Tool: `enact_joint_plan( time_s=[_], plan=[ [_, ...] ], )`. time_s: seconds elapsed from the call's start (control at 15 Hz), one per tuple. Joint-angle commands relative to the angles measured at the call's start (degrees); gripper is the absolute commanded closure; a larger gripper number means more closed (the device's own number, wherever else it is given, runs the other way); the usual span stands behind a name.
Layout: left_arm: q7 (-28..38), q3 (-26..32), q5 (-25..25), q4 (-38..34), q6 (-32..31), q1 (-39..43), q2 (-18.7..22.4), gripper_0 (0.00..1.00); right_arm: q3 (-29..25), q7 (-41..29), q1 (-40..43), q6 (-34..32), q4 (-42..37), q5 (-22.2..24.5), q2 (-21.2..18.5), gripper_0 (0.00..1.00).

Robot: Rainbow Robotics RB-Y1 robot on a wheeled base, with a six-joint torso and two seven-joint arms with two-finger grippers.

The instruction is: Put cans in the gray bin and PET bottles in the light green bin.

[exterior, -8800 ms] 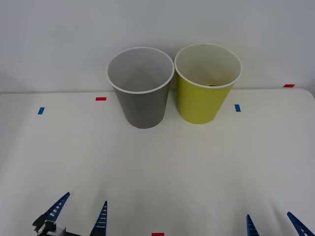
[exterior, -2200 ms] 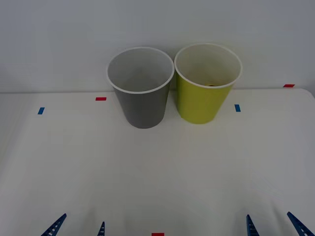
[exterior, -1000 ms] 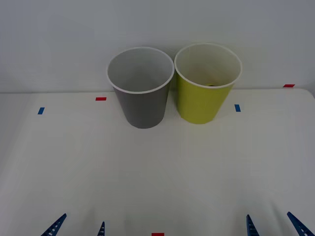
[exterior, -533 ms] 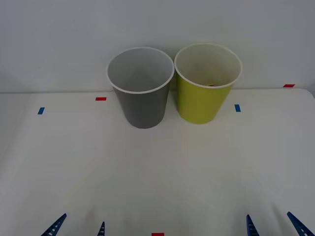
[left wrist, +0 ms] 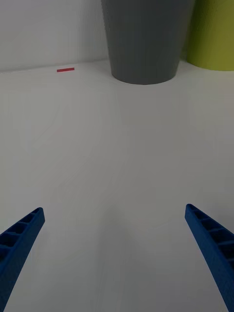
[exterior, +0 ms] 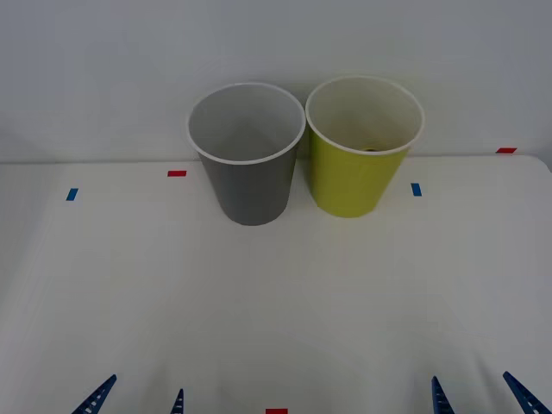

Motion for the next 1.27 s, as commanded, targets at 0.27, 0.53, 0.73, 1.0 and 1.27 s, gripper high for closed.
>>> enact_joint_plan(
  time_s=[0.27,0.53,0.73,1.0,1.27],
  plan=[
    [0.0,0.0,0.0,0.0,0.0,0.0,0.0,0.0,0.0,0.0,0.0,0.0,0.0,0.0,0.0,0.0],
    [0.0,0.0,0.0,0.0,0.0,0.0,0.0,0.0,0.0,0.0,0.0,0.0,0.0,0.0,0.0,0.0],
    [0.0,0.0,0.0,0.0,0.0,0.0,0.0,0.0,0.0,0.0,0.0,0.0,0.0,0.0,0.0,0.0],
    [0.0,0.0,0.0,0.0,0.0,0.0,0.0,0.0,0.0,0.0,0.0,0.0,0.0,0.0,0.0,0.0],
    [0.0,0.0,0.0,0.0,0.0,0.0,0.0,0.0,0.0,0.0,0.0,0.0,0.0,0.0,0.0,0.0]
  ],
)
